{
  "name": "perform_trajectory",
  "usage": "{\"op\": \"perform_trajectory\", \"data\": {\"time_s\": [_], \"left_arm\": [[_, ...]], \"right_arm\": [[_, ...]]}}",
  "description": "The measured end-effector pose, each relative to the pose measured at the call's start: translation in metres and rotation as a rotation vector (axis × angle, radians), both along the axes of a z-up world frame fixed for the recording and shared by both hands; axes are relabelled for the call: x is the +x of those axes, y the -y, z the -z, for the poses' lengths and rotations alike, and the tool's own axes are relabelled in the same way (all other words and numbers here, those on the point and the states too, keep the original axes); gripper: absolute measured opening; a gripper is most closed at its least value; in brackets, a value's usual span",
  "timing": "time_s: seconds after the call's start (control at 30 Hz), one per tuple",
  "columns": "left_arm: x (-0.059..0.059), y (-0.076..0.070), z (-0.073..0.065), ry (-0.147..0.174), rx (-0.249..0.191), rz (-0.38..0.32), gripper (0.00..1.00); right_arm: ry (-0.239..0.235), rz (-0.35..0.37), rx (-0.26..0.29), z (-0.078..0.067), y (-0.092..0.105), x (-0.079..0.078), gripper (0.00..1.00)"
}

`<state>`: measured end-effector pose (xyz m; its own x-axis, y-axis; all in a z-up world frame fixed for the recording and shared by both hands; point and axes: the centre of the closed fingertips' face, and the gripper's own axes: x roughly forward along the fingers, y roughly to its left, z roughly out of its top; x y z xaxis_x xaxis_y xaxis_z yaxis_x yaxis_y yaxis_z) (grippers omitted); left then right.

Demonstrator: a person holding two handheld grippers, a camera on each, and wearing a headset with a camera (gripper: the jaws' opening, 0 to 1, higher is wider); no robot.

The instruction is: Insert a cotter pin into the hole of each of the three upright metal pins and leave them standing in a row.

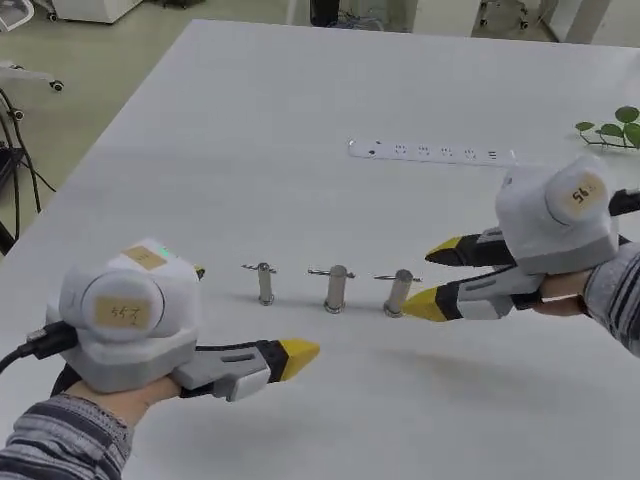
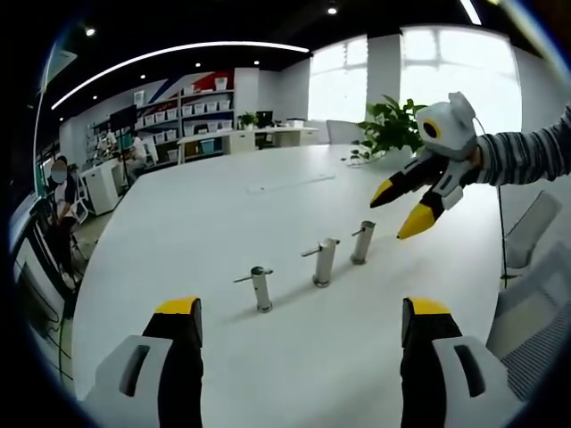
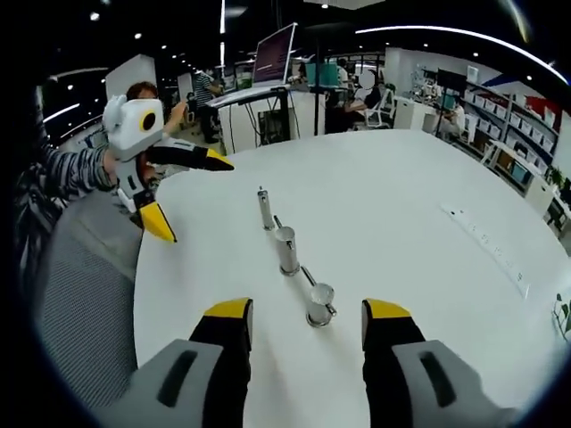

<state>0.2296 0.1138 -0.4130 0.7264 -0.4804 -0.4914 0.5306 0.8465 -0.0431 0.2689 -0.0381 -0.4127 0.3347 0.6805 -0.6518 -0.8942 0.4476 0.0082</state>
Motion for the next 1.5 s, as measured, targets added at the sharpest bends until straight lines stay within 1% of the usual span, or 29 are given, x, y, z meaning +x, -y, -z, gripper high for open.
{"op": "perform_trajectory", "data": {"time_s": [0.07, 0.1, 0.2, 0.27, 0.33, 0.37, 0.43, 0.47, 0.53, 0.67, 0.73, 0.83, 0.9, 0.93, 1.03, 1.1, 1.2, 1.37, 1.5], "left_arm": [[-0.001, -0.002, -0.002, 0.003, 0.002, -0.002, 0.90], [-0.002, -0.002, -0.005, 0.010, 0.006, -0.003, 0.89], [-0.003, -0.001, -0.007, 0.014, 0.001, 0.000, 0.89], [-0.004, 0.000, -0.007, 0.011, 0.000, 0.003, 0.89], [-0.005, 0.000, -0.006, 0.004, 0.002, 0.007, 0.90], [-0.006, 0.000, -0.006, 0.002, 0.000, 0.008, 0.90], [-0.007, 0.000, -0.006, -0.006, -0.010, 0.005, 0.91], [-0.008, 0.000, -0.005, -0.012, -0.015, 0.003, 0.92], [-0.009, -0.001, -0.005, -0.017, -0.018, -0.004, 0.93], [-0.009, -0.004, -0.006, -0.015, -0.029, -0.015, 0.96], [-0.008, -0.003, -0.007, -0.009, -0.029, -0.016, 0.97], [-0.008, -0.004, -0.008, -0.003, -0.033, -0.026, 0.99], [-0.008, -0.004, -0.009, 0.000, -0.036, -0.028, 0.99], [-0.008, -0.004, -0.010, 0.000, -0.035, -0.028, 0.99], [-0.009, -0.003, -0.010, 0.011, -0.018, -0.008, 0.99], [-0.008, -0.004, -0.010, 0.015, -0.012, -0.008, 0.99], [-0.008, -0.003, -0.010, 0.012, -0.015, -0.009, 0.99], [-0.008, -0.004, -0.009, 0.009, -0.016, -0.011, 0.99], [-0.008, -0.005, -0.008, 0.004, -0.018, -0.016, 0.99]], "right_arm": [[0.007, 0.040, 0.026, -0.005, 0.001, -0.003, 0.50], [0.011, 0.048, 0.032, -0.006, 0.001, -0.007, 0.52], [0.021, 0.093, 0.062, -0.010, 0.001, -0.012, 0.56], [0.023, 0.125, 0.084, -0.013, 0.001, -0.015, 0.58], [0.025, 0.135, 0.089, -0.013, 0.001, -0.019, 0.61], [0.027, 0.166, 0.103, -0.015, 0.002, -0.019, 0.62], [0.028, 0.195, 0.126, -0.016, 0.002, -0.019, 0.63], [0.042, 0.227, 0.140, -0.018, 0.004, -0.017, 0.63], [0.061, 0.248, 0.142, -0.019, 0.004, -0.018, 0.65], [0.053, 0.279, 0.133, -0.013, 0.005, -0.023, 0.71], [0.050, 0.302, 0.142, -0.012, 0.005, -0.024, 0.74], [0.043, 0.344, 0.180, -0.012, 0.005, -0.024, 0.79], [0.039, 0.350, 0.186, -0.012, 0.004, -0.025, 0.81], [0.045, 0.351, 0.184, -0.011, 0.003, -0.026, 0.83], [0.046, 0.347, 0.189, -0.011, 0.001, -0.027, 0.86], [0.044, 0.348, 0.194, -0.012, 0.000, -0.028, 0.88], [0.057, 0.348, 0.184, -0.012, 0.000, -0.028, 0.91], [0.044, 0.366, 0.202, -0.012, -0.001, -0.030, 0.96], [0.050, 0.367, 0.183, -0.008, 0.000, -0.034, 0.96]]}}
